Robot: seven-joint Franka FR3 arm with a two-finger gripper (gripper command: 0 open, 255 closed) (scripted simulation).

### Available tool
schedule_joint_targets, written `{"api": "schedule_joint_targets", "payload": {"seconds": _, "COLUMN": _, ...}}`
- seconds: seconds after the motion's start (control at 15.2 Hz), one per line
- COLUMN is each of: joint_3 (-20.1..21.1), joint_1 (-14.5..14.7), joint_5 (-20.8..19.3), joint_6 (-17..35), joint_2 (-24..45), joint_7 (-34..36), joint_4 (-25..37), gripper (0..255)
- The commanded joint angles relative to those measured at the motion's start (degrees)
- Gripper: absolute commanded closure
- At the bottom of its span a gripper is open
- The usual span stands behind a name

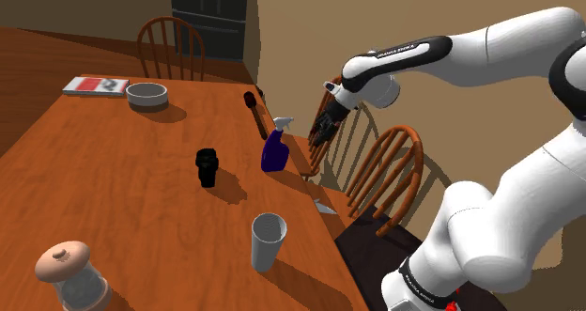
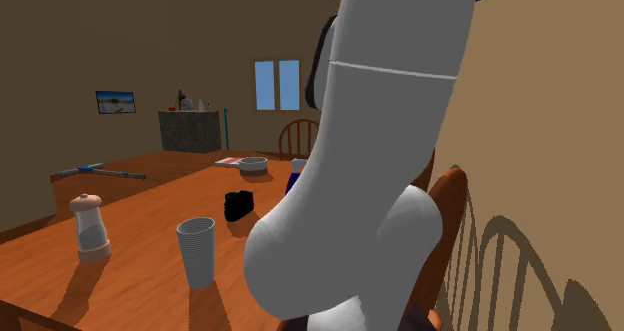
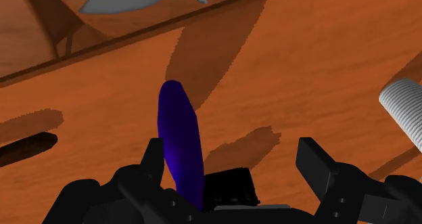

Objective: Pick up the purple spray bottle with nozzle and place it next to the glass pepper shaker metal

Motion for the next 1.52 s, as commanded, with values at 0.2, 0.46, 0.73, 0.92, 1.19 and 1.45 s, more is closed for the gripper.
{"api": "schedule_joint_targets", "payload": {"seconds": 0.2, "joint_3": -4.9, "joint_1": 5.2, "joint_5": 20.6, "joint_6": -2.8, "joint_2": 15.4, "joint_7": -26.1, "joint_4": 9.1, "gripper": 0}}
{"api": "schedule_joint_targets", "payload": {"seconds": 0.46, "joint_3": -2.2, "joint_1": 2.7, "joint_5": 30.2, "joint_6": -7.4, "joint_2": 24.3, "joint_7": -38.1, "joint_4": 15.9, "gripper": 0}}
{"api": "schedule_joint_targets", "payload": {"seconds": 0.73, "joint_3": -0.9, "joint_1": 2.6, "joint_5": 33.1, "joint_6": -6.2, "joint_2": 26.7, "joint_7": -39.6, "joint_4": 16.1, "gripper": 0}}
{"api": "schedule_joint_targets", "payload": {"seconds": 0.92, "joint_3": 0.3, "joint_1": 2.6, "joint_5": 35.7, "joint_6": -5.1, "joint_2": 28.9, "joint_7": -40.9, "joint_4": 16.4, "gripper": 0}}
{"api": "schedule_joint_targets", "payload": {"seconds": 1.19, "joint_3": 0.3, "joint_1": 2.6, "joint_5": 35.7, "joint_6": -5.1, "joint_2": 28.9, "joint_7": -40.9, "joint_4": 16.4, "gripper": 0}}
{"api": "schedule_joint_targets", "payload": {"seconds": 1.45, "joint_3": 0.3, "joint_1": 2.6, "joint_5": 35.7, "joint_6": -5.1, "joint_2": 28.9, "joint_7": -40.9, "joint_4": 16.4, "gripper": 0}}
